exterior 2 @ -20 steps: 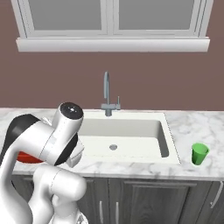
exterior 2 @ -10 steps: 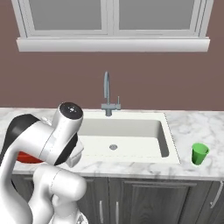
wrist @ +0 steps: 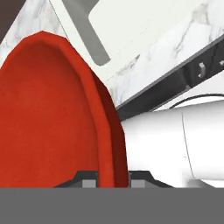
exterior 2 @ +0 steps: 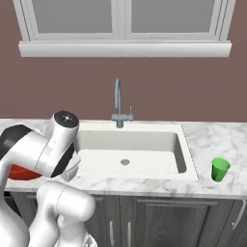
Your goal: Pick the cup and bowl from the counter and place them on the counter next to the sink.
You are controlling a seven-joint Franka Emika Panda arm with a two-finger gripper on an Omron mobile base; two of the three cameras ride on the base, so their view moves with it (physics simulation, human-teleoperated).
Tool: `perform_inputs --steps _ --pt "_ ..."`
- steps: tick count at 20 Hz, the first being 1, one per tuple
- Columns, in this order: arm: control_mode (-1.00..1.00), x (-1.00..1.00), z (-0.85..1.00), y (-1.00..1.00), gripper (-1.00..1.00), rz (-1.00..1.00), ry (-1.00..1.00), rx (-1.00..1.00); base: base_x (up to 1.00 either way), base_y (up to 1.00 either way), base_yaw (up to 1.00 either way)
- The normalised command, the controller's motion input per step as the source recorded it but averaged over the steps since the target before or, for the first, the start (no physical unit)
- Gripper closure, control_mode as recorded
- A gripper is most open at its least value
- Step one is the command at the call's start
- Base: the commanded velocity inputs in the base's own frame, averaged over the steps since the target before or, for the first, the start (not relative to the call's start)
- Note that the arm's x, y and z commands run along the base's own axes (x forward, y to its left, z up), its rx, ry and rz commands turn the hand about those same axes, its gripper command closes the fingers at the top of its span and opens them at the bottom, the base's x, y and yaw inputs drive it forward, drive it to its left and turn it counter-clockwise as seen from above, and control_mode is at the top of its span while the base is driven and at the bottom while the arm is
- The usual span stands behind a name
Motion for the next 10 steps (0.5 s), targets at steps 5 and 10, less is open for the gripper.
perform_inputs --steps 5,10 --pt "-1.0 0.42 -0.16 0.56 1.0 0.1 0.0 0.0 0.0 0.0 0.0" --pt "-1.0 0.48 -0.26 0.8 1.0 0.01 0.0 0.0 0.0 0.0 0.0"
